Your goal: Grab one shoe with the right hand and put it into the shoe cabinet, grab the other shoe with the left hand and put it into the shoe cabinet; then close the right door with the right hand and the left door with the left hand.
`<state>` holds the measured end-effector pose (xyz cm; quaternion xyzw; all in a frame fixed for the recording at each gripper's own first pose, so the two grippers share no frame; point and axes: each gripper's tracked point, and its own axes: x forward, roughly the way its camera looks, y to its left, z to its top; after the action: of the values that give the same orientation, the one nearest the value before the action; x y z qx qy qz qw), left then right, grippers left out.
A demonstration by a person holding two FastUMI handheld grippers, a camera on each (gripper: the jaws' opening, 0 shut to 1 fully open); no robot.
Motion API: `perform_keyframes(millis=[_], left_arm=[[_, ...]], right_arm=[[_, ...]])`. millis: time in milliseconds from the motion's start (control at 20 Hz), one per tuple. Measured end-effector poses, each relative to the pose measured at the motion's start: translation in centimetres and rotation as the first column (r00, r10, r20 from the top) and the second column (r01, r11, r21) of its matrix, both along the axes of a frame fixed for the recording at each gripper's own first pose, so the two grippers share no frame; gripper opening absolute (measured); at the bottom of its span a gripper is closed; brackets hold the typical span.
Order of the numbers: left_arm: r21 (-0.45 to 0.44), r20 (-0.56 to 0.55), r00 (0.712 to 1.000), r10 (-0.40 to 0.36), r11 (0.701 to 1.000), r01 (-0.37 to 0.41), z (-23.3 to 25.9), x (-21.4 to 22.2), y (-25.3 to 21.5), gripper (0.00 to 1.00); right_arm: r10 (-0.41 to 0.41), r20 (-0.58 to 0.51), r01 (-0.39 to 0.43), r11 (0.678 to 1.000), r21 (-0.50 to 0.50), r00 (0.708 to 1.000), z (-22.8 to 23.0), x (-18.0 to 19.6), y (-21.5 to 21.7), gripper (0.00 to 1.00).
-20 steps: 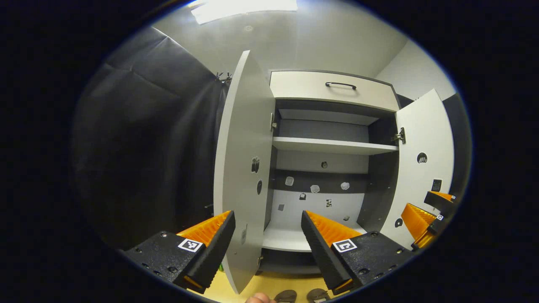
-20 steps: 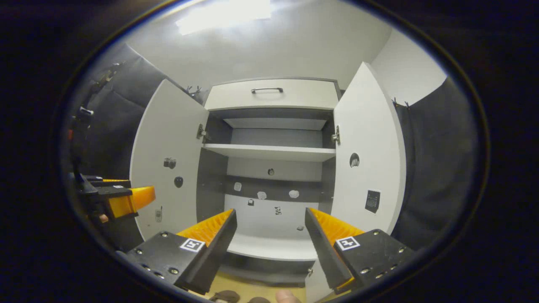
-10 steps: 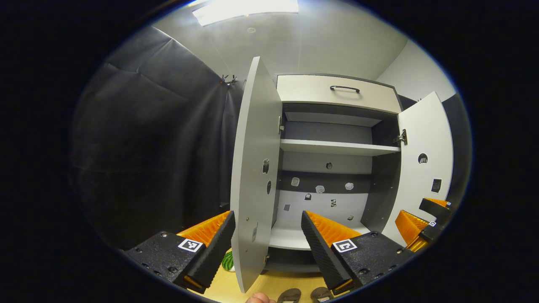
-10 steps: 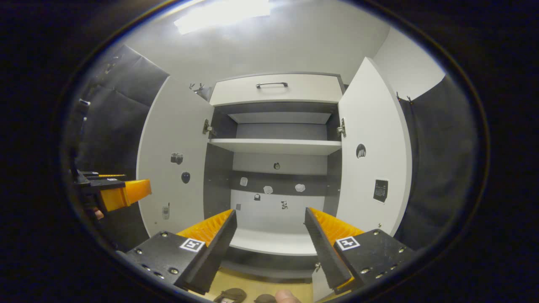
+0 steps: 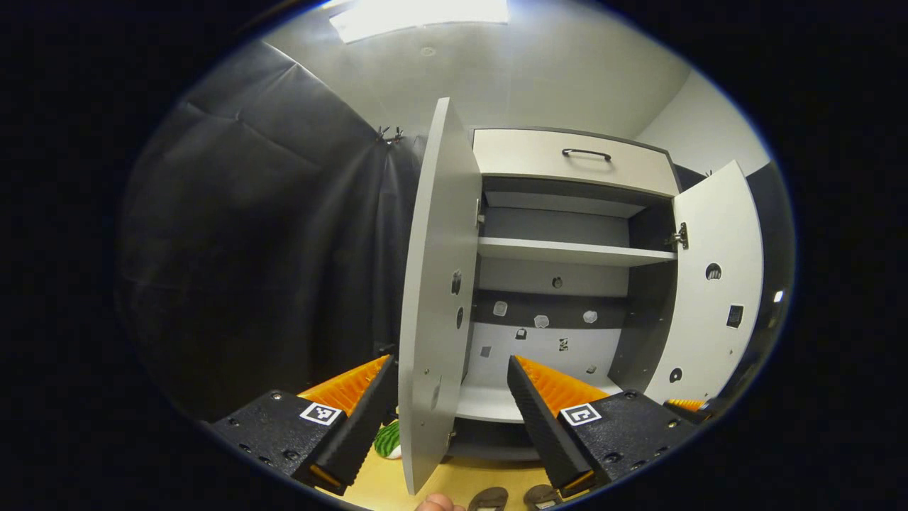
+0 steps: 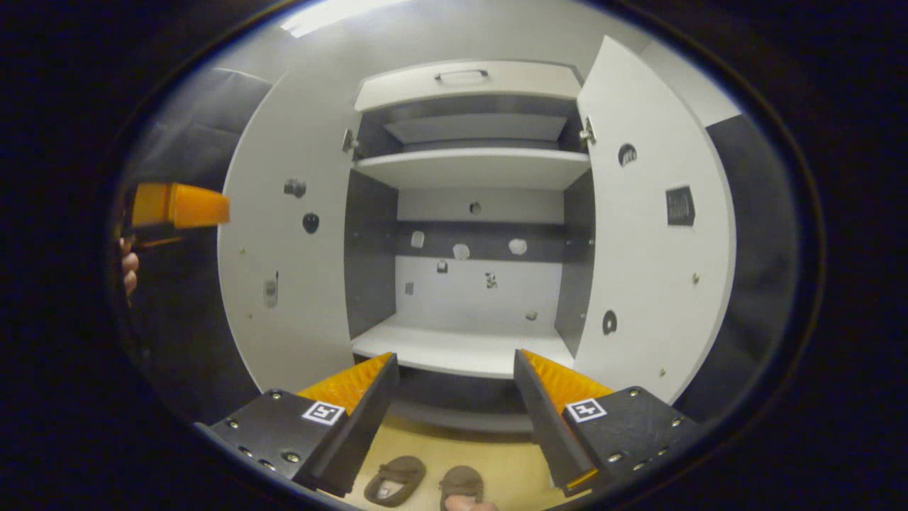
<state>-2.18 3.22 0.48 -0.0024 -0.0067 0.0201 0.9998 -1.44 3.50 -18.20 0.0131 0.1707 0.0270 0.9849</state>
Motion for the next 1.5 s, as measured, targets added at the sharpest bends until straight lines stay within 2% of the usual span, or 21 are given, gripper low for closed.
perform_keyframes(millis=[200, 300, 400, 450, 550, 600, 650, 700, 800, 850, 950, 1000, 1100, 1150, 1300, 1350, 1400, 1500], left_arm=[[0.013, -0.007, 1.0, 0.01, 1.0, -0.01, -0.2, 0.1, 0.9, 0.96], [0.015, -0.006, 1.0, 0.014, 1.0, -0.014, -0.2, 0.1, 1.3, 0.96], [0.016, -0.006, 1.0, 0.018, 1.0, -0.018, -0.2, 0.1, 1.6, 0.93], [0.016, -0.004, 1.0, 0.021, 1.0, -0.02, -0.1, 0.2, 1.8, 1.0], [0.017, -0.005, 1.0, 0.027, 0.999, -0.027, -0.1, 0.2, 2.2, 0.96], [0.018, -0.008, 0.999, 0.031, 0.999, -0.031, -0.3, 0.1, 2.4, 0.96], [0.019, -0.011, 0.999, 0.035, 0.999, -0.034, -0.3, 0.1, 2.6, 1.0], [0.019, -0.013, 0.999, 0.037, 0.999, -0.037, -0.4, 0.1, 2.8, 0.93], [0.019, -0.015, 0.999, 0.045, 0.999, -0.044, -0.5, 0.0, 3.2, 0.96], [0.02, -0.016, 0.999, 0.048, 0.999, -0.048, -0.6, -0.1, 3.4, 0.92], [0.022, -0.017, 0.998, 0.057, 0.998, -0.057, -0.6, -0.2, 3.7, 1.0], [0.022, -0.019, 0.998, 0.06, 0.998, -0.06, -0.7, -0.3, 3.8, 1.0], [0.023, -0.023, 0.998, 0.064, 0.998, -0.063, -0.8, -0.6, 4.0, 1.0], [0.024, -0.024, 0.998, 0.067, 0.998, -0.066, -0.7, -0.7, 4.2, 0.96], [0.027, -0.031, 0.996, 0.083, 0.996, -0.082, -0.9, -1.4, 4.8, 0.96], [0.028, -0.035, 0.995, 0.093, 0.995, -0.092, -0.9, -1.7, 5.2, 1.0], [0.032, -0.04, 0.994, 0.106, 0.994, -0.105, -1.1, -1.9, 5.6, 0.96], [0.045, -0.048, 0.989, 0.137, 0.99, -0.135, -1.2, -2.6, 6.6, 0.96]], right_arm=[[0.019, -0.111, -0.021, 1.0, -0.019, 0.994, -8.8, -1.7, 0.6, 0.98], [0.013, -0.141, -0.017, 0.999, -0.03, 0.99, -11.7, -2.5, 0.5, 0.98], [0.016, -0.212, -0.024, 0.999, -0.032, 0.977, -15.2, -3.7, 0.8, 0.98], [0.017, -0.24, -0.026, 0.999, -0.034, 0.971, -16.6, -4.2, 0.8, 0.98], [0.017, -0.287, -0.031, 0.999, -0.042, 0.958, -19.0, -5.1, 0.5, 0.98], [0.017, -0.313, -0.034, 0.998, -0.048, 0.95, -20.3, -5.6, 0.4, 0.98], [0.02, -0.339, -0.039, 0.998, -0.05, 0.941, -21.6, -6.2, 0.6, 0.98], [0.023, -0.372, -0.045, 0.998, -0.052, 0.928, -22.8, -6.8, 0.6, 0.98], [0.03, -0.418, -0.054, 0.997, -0.047, 0.908, -24.8, -7.9, 0.7, 0.98], [0.031, -0.432, -0.057, 0.997, -0.045, 0.901, -25.6, -8.3, 0.7, 0.98], [0.035, -0.465, -0.064, 0.997, -0.047, 0.885, -27.1, -9.4, 0.8, 0.98], [0.041, -0.481, -0.071, 0.996, -0.045, 0.876, -27.8, -9.8, 0.9, 0.98], [0.055, -0.522, -0.085, 0.996, -0.034, 0.851, -29.5, -10.7, 1.4, 0.98], [0.059, -0.54, -0.089, 0.996, -0.028, 0.839, -30.5, -11.1, 1.5, 0.98], [0.076, -0.606, -0.104, 0.995, -0.011, 0.792, -33.7, -12.2, 2.1, 0.98], [0.079, -0.623, -0.108, 0.994, -0.009, 0.778, -34.7, -12.3, 2.1, 0.98], [0.078, -0.639, -0.113, 0.994, -0.014, 0.765, -35.7, -12.2, 2.1, 0.98], [0.072, -0.657, -0.115, 0.993, -0.022, 0.75, -37.4, -12.0, 2.1, 0.98]])
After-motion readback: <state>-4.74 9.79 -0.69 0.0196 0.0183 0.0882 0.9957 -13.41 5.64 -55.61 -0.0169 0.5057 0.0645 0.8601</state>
